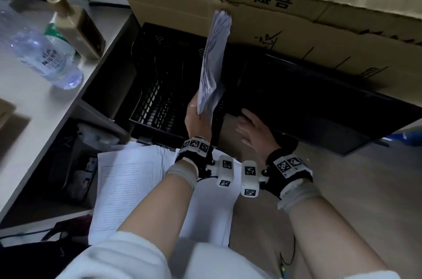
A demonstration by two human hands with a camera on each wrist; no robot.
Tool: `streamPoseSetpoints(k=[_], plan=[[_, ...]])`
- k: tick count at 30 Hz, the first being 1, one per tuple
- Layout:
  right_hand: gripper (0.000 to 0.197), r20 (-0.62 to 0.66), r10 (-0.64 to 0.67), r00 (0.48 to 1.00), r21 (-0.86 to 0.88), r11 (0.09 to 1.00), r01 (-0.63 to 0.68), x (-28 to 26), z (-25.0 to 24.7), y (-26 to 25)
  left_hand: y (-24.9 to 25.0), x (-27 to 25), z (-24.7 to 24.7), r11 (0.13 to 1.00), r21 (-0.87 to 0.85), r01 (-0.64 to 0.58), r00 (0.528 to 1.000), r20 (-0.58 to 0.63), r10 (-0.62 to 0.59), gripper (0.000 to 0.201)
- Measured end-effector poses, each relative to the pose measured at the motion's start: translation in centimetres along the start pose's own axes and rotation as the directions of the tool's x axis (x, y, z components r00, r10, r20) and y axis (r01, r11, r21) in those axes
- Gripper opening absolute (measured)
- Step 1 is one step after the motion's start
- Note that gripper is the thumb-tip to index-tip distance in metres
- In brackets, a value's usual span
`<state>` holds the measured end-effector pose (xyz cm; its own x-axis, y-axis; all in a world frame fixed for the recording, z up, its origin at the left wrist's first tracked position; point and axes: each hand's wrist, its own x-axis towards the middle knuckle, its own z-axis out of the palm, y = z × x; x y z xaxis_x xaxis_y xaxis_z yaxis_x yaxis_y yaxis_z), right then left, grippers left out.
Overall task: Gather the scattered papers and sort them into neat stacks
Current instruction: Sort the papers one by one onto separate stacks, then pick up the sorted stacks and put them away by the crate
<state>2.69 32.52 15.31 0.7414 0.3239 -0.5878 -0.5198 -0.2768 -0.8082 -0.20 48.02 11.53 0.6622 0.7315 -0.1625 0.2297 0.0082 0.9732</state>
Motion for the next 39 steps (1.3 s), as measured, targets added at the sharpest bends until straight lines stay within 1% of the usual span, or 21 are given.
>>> streamPoseSetpoints(k=[2,4,6,8,9,11,13,15,17,19,21,24,27,29,31,33,34,35,37,38,39], plan=[[0.054,-0.015,0.002,1.0,0.005,1.0,-0.002,-0.1,-0.4,0.2,0.2,0.7,0.8,0.998,0.015,-0.055,0.998,0.045,0.054,0.033],[0.053,-0.029,0.004,1.0,0.0,1.0,-0.004,-0.2,-0.8,0.7,-0.7,1.3,1.5,0.996,0.045,-0.081,0.986,0.147,0.074,0.041],[0.052,-0.042,0.019,0.999,0.01,1.0,-0.018,-0.3,-1.0,1.2,-3.3,1.9,1.6,0.99,0.137,-0.019,0.959,0.284,-0.02,0.06],[0.052,-0.055,0.035,0.998,0.019,0.999,-0.034,-0.5,-1.1,1.6,-5.5,1.7,0.8,0.986,0.164,0.023,0.937,0.34,-0.078,0.077],[0.05,-0.06,0.04,0.997,0.011,0.999,-0.04,-0.6,-1.1,1.8,-6.2,1.5,0.3,0.984,0.171,0.047,0.944,0.313,-0.1,0.075],[0.045,-0.052,0.055,0.997,0.005,0.999,-0.054,-0.9,-0.9,2.1,-5.5,0.9,-0.9,0.962,0.258,0.087,0.966,0.215,-0.146,0.051],[0.034,-0.052,0.065,0.997,-0.002,0.998,-0.065,-0.9,-0.6,2.5,-4.8,0.9,-1.8,0.954,0.29,0.072,0.981,0.15,-0.12,0.04],[0.032,-0.056,0.08,0.995,0.007,0.997,-0.079,-0.9,-0.1,2.9,-4.2,0.9,-2.3,0.964,0.257,0.065,0.983,0.151,-0.106,0.042],[0.04,-0.066,0.087,0.994,0.012,0.996,-0.086,-0.9,0.4,3.5,-4.2,0.8,-2.8,0.97,0.224,0.098,0.98,0.148,-0.134,0.057],[0.043,-0.098,0.119,0.988,0.008,0.993,-0.119,-0.7,0.8,5.1,-5.2,0.0,-3.9,0.963,0.213,0.166,0.977,0.096,-0.19,0.072],[0.041,-0.147,0.168,0.975,-0.053,0.983,-0.177,-0.4,0.9,7.1,-6.8,-1.2,-5.3,0.94,0.206,0.271,0.958,0.035,-0.284,0.071],[0.03,-0.232,0.284,0.93,-0.083,0.947,-0.31,-0.4,1.5,11.3,-10.5,-3.3,-7.7,0.862,0.279,0.424,0.898,-0.008,-0.439,0.064],[0.07,-0.287,0.451,0.845,-0.1,0.863,-0.495,-0.8,2.5,15.7,-13.4,-5.7,-10.2,0.755,0.386,0.53,0.831,-0.058,-0.554,0.064],[0.089,-0.288,0.552,0.782,-0.18,0.771,-0.611,-0.8,3.2,18.4,-15.2,-7.0,-11.5,0.717,0.412,0.562,0.802,-0.06,-0.594,0.066],[0.106,-0.286,0.606,0.743,-0.255,0.699,-0.668,-0.9,4.0,21.1,-16.6,-8.8,-12.7,0.674,0.432,0.599,0.764,-0.059,-0.642,0.071],[0.113,-0.3,0.591,0.749,-0.316,0.679,-0.663,-0.7,4.5,23.1,-17.7,-10.0,-13.2,0.654,0.461,0.6,0.748,-0.033,-0.662,0.07],[0.114,-0.283,0.578,0.765,-0.316,0.697,-0.644,-0.2,4.7,24.0,-18.1,-10.4,-13.3,0.653,0.479,0.587,0.754,-0.03,-0.657,0.068],[0.117,-0.255,0.582,0.772,-0.3,0.711,-0.636,0.1,4.9,24.5,-18.5,-10.6,-13.5,0.65,0.499,0.572,0.76,-0.025,-0.65,0.067],[0.118,-0.246,0.602,0.76,-0.251,0.717,-0.65,0.0,5.3,24.6,-18.9,-10.6,-13.7,0.65,0.5,0.572,0.753,-0.006,-0.657,0.072],[0.108,-0.232,0.605,0.761,-0.22,0.73,-0.647,-0.1,5.3,24.6,-19.4,-10.4,-14.0,0.657,0.488,0.574,0.753,-0.001,-0.658,0.08],[0.091,-0.221,0.608,0.763,-0.204,0.736,-0.645,-0.5,5.4,24.0,-20.1,-10.2,-14.3,0.657,0.481,0.58,0.751,-0.002,-0.661,0.089]])
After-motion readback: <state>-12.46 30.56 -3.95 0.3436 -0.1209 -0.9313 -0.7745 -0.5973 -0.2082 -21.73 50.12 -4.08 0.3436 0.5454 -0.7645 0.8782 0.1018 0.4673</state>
